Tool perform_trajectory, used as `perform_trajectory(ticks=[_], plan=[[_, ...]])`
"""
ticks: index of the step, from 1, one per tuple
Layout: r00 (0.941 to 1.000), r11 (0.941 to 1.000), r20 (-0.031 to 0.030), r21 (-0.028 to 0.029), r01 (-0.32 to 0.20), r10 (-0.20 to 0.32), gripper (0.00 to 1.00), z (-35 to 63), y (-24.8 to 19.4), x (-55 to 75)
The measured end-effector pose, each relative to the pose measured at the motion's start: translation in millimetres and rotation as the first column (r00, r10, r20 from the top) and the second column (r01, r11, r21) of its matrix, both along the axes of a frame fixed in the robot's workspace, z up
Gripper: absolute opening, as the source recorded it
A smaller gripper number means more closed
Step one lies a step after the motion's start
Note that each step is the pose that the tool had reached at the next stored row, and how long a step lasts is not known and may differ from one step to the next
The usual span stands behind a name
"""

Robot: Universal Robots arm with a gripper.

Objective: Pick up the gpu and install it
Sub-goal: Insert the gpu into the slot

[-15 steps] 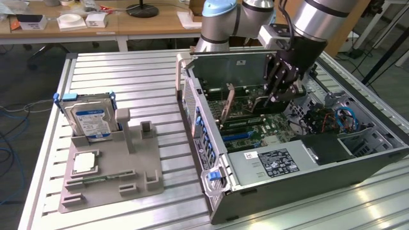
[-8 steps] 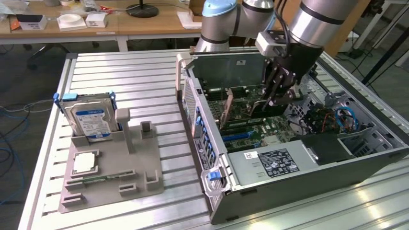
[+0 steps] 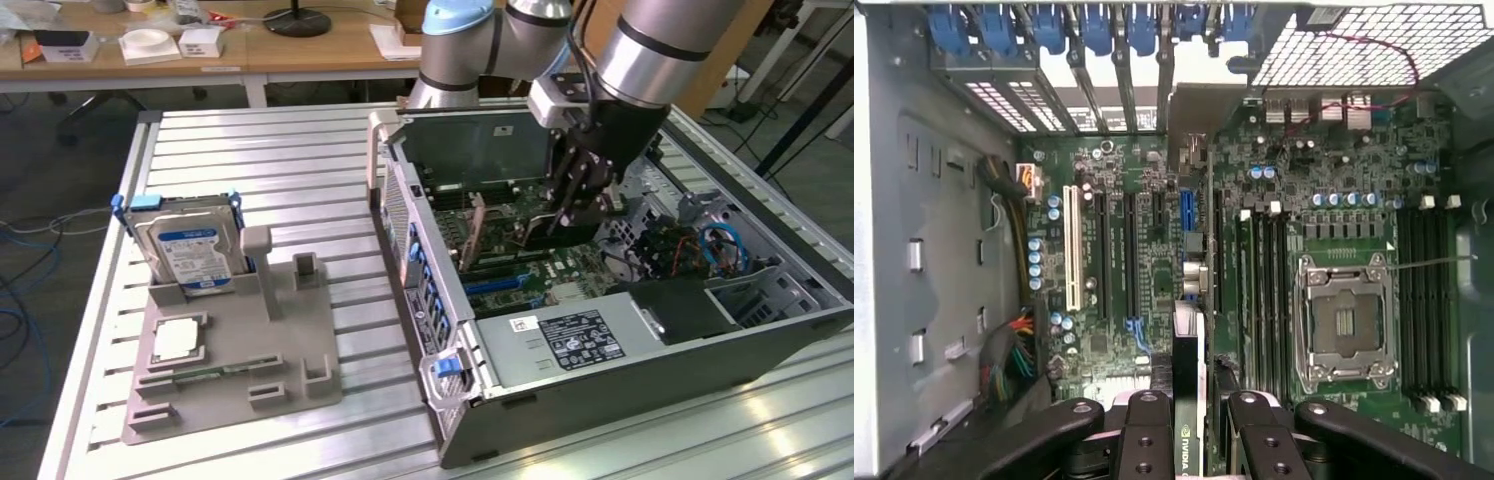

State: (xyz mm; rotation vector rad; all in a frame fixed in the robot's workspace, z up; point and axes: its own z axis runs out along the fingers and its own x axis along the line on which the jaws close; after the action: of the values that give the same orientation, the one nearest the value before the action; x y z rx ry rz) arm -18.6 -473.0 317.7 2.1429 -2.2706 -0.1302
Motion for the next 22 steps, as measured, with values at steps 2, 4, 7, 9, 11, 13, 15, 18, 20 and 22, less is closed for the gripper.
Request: perform_trajectory(ticks=[2,4,7,9,11,13,15,18,20,22], plan=[[1.0000,1.0000,0.0028,0.0000,0.000,0.000,0.26,-3.2,-0.4,-2.1],[1.0000,1.0000,0.0062,-0.0001,0.000,0.000,0.26,-6.1,-0.9,-3.8],[1.0000,1.0000,0.0099,0.0000,0.000,0.000,0.26,-10.6,-1.7,-6.4],[0.9999,1.0000,0.0116,0.0000,0.000,0.000,0.26,-13.9,-2.5,-7.9],[0.9999,1.0000,0.0117,0.0000,0.000,0.000,0.26,-17.5,-3.6,-9.2],[0.9999,1.0000,0.0118,0.0000,0.000,0.000,0.26,-21.2,-4.5,-10.6],[0.9999,1.0000,0.0132,-0.0001,0.000,0.000,0.26,-22.9,-4.8,-11.9],[0.9999,1.0000,0.0132,0.0000,0.000,0.000,0.26,-22.9,-4.8,-11.9],[0.9999,1.0000,0.0104,0.0000,0.000,0.000,0.26,-23.4,-4.8,-13.0],[1.0000,1.0000,0.0092,0.0000,0.000,0.000,0.26,-24.6,-4.9,-20.0]])
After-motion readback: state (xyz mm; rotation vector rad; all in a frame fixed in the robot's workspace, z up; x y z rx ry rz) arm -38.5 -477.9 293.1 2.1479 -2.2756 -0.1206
